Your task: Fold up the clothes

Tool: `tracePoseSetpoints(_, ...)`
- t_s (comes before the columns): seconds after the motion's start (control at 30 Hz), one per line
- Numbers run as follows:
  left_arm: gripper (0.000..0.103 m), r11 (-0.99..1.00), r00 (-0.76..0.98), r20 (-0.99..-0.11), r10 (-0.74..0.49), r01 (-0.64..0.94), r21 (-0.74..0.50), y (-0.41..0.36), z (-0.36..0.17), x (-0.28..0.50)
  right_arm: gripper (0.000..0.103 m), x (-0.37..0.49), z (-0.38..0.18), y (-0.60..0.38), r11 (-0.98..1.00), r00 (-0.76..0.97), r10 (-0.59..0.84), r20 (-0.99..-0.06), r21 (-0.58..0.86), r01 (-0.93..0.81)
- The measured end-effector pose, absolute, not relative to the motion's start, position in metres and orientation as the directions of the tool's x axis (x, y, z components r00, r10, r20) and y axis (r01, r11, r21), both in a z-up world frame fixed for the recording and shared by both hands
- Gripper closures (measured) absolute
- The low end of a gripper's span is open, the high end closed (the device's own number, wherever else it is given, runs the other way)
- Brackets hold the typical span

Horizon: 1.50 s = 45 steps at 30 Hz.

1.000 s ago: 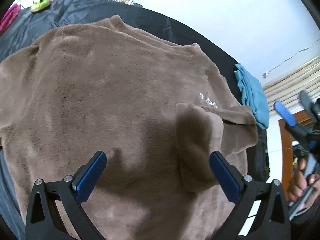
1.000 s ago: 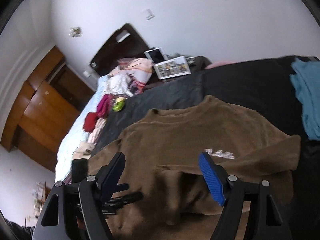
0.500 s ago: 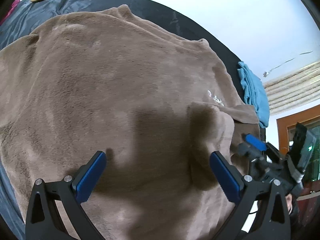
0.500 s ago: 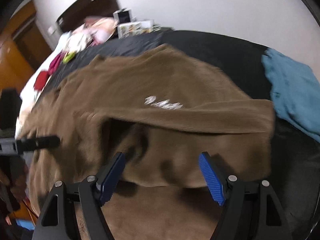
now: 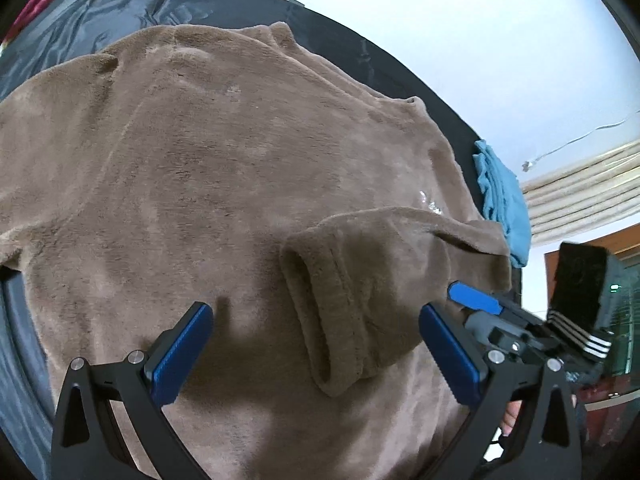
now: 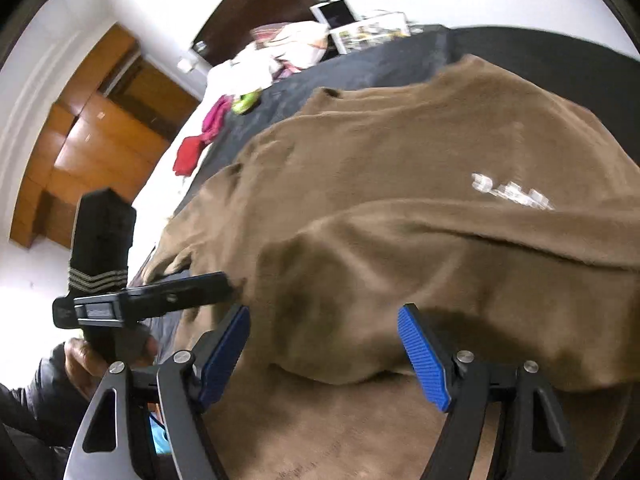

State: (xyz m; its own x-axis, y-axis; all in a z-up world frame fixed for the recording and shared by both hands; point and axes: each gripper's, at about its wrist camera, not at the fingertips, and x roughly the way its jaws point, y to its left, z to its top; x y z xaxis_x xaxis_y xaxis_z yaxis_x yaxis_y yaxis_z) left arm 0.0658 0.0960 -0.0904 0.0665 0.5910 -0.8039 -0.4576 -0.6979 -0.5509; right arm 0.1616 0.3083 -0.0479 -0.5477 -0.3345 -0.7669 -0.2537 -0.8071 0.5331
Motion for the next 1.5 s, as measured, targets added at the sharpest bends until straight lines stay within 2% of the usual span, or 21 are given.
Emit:
tracePoseSetpoints(0.27, 0.0, -0.655, 0.115, -0.792, 0.6, -0.497, -0.569, 0.135, -0.104, 0.063, 0.025, 0.203, -0.045, 0.329, -0.788, -0.554, -0.211, -0.805, 0.476, -0.39)
tracePoseSetpoints(0.43, 0.001, -0.657, 0.121, -0.814, 0.568, -0.529, -0.537, 0.158, -0.112, 0.069, 0.025, 0.23, -0.039, 0.336, -0.793, -0.554, -0.102, -0.826, 0.404, -0.456)
tracePoseSetpoints(0.5, 0.018, -0.637, 0.132, -0.811, 0.57, -0.552, -0.538, 0.165, -0.111, 0.072, 0.025, 0.242, -0.037, 0.34, -0.793, -0.54, -0.028, -0.841, 0.348, -0.501)
tracePoseSetpoints(0.53, 0.04, -0.623, 0.153, -0.807, 0.571, -0.56, -0.547, 0.169, -0.111, 0.073, 0.025, 0.25, -0.037, 0.343, -0.783, -0.535, -0.002, -0.845, 0.334, -0.525)
tracePoseSetpoints(0.57, 0.058, -0.611, 0.173, -0.803, 0.57, -0.565, -0.555, 0.172, -0.111, 0.074, 0.025, 0.256, -0.038, 0.348, -0.77, -0.527, 0.024, -0.85, 0.32, -0.552)
tracePoseSetpoints(0.63, 0.07, -0.587, 0.205, -0.794, 0.572, -0.575, -0.571, 0.178, -0.109, 0.076, 0.025, 0.269, -0.039, 0.358, -0.74, -0.506, 0.076, -0.859, 0.291, -0.606)
tracePoseSetpoints(0.67, 0.073, -0.573, 0.212, -0.788, 0.578, -0.582, -0.577, 0.182, -0.105, 0.076, 0.025, 0.276, -0.04, 0.363, -0.724, -0.494, 0.102, -0.863, 0.276, -0.632)
tracePoseSetpoints(0.9, 0.078, -0.485, 0.119, -0.704, 0.7, -0.644, -0.592, 0.197, -0.028, 0.044, 0.025, 0.304, -0.037, 0.396, -0.633, -0.405, 0.246, -0.881, 0.171, -0.755)
tracePoseSetpoints(1.1, 0.078, -0.52, -0.006, -0.658, 0.753, -0.617, -0.59, 0.17, 0.019, -0.007, 0.025, 0.294, -0.025, 0.419, -0.6, -0.396, 0.313, -0.863, 0.143, -0.787)
tracePoseSetpoints(1.33, 0.078, -0.621, -0.062, -0.708, 0.704, -0.538, -0.57, 0.129, 0.012, -0.045, 0.025, 0.247, -0.015, 0.431, -0.643, -0.416, 0.334, -0.845, 0.118, -0.757)
tracePoseSetpoints(1.5, 0.078, -0.667, -0.052, -0.75, 0.659, -0.502, -0.551, 0.105, -0.006, -0.054, 0.025, 0.195, -0.029, 0.427, -0.725, -0.362, 0.347, -0.865, -0.003, -0.688)
